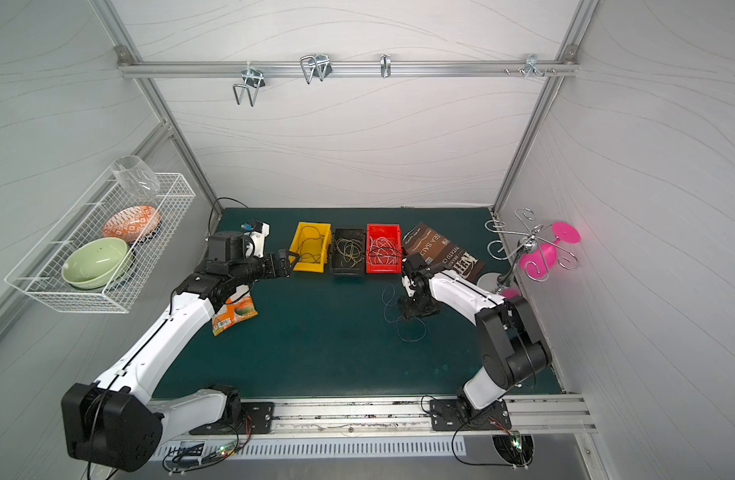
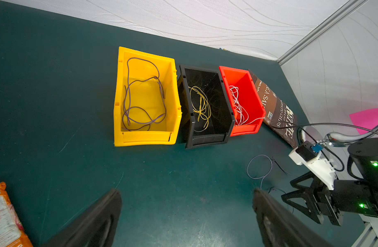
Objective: Untangle and sort cables by color
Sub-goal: Pick up the cable at the center of the board.
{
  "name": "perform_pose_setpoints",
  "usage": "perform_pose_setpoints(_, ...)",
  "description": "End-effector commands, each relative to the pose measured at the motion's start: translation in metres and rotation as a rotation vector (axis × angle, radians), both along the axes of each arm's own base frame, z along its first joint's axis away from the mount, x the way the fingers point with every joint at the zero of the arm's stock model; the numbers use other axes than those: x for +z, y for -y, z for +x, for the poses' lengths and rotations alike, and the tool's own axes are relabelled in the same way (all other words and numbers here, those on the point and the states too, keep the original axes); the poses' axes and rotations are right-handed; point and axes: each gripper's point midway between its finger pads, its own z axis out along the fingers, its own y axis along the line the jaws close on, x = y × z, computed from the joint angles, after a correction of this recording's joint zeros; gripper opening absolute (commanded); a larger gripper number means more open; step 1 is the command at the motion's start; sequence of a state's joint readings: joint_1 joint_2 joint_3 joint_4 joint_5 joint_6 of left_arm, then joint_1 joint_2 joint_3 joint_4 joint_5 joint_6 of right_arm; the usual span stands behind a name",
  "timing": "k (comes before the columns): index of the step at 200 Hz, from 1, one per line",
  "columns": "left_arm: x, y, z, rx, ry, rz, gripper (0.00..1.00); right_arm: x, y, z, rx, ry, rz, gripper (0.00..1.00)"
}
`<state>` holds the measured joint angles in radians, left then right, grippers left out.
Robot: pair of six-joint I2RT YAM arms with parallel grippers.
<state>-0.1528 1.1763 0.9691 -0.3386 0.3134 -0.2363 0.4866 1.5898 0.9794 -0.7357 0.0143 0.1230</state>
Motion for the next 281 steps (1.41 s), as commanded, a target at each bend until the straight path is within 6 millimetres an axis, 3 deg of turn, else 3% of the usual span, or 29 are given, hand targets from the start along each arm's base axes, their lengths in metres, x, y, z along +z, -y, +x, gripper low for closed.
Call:
perform_pose_setpoints(1,0.014,-0.001,0.003,0.0,0.061,-0.003,1.0,-0.012,0.002,-0.011,0.001,-0.064,-0.004,0.68)
perform_pose_setpoints(111,0.01,-0.001,0.007,0.001,0.047,-0.006,1.0,-0.032,0.008,-0.005,0.019,-0.093,-0.066,0.67)
perform_pose_setpoints(149,0.007,0.0,0.007,-0.004,0.038,-0.013,1.0,-0.035,0.003,-0.002,0.03,-0.112,-0.061,0.54)
perform_pose_setpoints(193,0.008,0.0,0.007,-0.004,0.042,-0.016,1.0,-0.036,-0.001,-0.003,0.037,-0.122,-0.049,0.14)
perform_pose_setpoints(208,0.008,0.001,0.007,-0.008,0.043,-0.018,1.0,-0.029,-0.003,-0.002,0.035,-0.095,-0.031,0.0)
perform_pose_setpoints(235,0.016,0.01,0.005,-0.054,0.082,-0.053,1.0,-0.006,-0.007,0.002,0.032,-0.005,0.028,0.0)
perform_pose_setpoints(281,0.074,0.047,-0.015,-0.275,0.369,-0.262,1.0,0.071,-0.012,0.006,0.07,0.201,0.135,0.0)
